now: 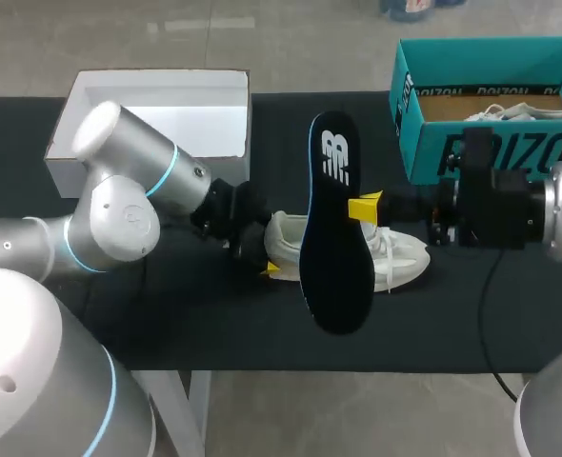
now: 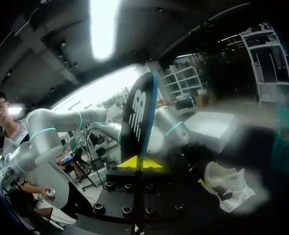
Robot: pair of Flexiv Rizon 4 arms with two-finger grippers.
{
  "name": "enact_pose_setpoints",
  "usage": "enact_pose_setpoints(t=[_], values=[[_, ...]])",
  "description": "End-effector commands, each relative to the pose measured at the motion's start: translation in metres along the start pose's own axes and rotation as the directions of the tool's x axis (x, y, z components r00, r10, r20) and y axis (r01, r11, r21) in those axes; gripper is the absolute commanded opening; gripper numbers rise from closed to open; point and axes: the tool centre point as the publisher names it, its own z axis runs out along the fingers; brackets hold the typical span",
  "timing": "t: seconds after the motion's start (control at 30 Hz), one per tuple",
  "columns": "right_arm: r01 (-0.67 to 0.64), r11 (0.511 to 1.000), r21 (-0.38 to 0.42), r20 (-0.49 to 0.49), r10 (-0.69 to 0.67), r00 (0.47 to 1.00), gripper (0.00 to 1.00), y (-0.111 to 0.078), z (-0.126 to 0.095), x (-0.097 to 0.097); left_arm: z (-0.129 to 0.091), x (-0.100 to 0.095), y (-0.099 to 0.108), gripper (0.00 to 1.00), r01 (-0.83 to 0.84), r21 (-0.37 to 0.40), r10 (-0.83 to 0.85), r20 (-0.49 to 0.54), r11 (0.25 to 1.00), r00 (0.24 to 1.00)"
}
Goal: Take the shoe out of the shoebox, open the shoe tongue, remove and reinsert the insole, then place the shoe into the shoebox
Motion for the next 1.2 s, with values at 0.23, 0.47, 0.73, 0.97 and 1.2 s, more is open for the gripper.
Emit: enact_pose_setpoints(t=[0.23, 0.47, 0.73, 0.97, 1.2], values=[[-0.018, 0.999, -0.035, 0.019, 0.018, 1.000, 0.00, -0.016, -0.006, 0.002, -0.004, 0.001, -0.011, 1.00, -0.005, -0.213, 0.008, 0.011, 0.977, 1.000], [-0.018, 0.997, -0.077, 0.038, 0.021, 0.999, 0.00, -0.021, -0.005, 0.000, -0.004, 0.001, -0.011, 1.00, -0.005, -0.213, 0.008, 0.011, 0.977, 1.000], [-0.015, 0.995, -0.099, 0.024, 0.018, 1.000, 0.00, -0.023, 0.004, 0.004, -0.026, -0.001, -0.032, 1.00, -0.120, -0.328, 0.070, -0.162, 0.937, 0.984], [-0.030, 0.993, -0.110, 0.020, 0.032, 0.999, 0.00, -0.033, 0.003, 0.007, -0.044, -0.007, -0.044, 1.00, -0.126, -0.427, 0.073, -0.138, 0.895, 0.988], [-0.035, 0.993, -0.109, 0.020, 0.038, 0.999, 0.00, -0.035, 0.000, 0.008, -0.051, -0.009, -0.049, 1.00, -0.118, -0.446, 0.082, -0.099, 0.887, 0.992]])
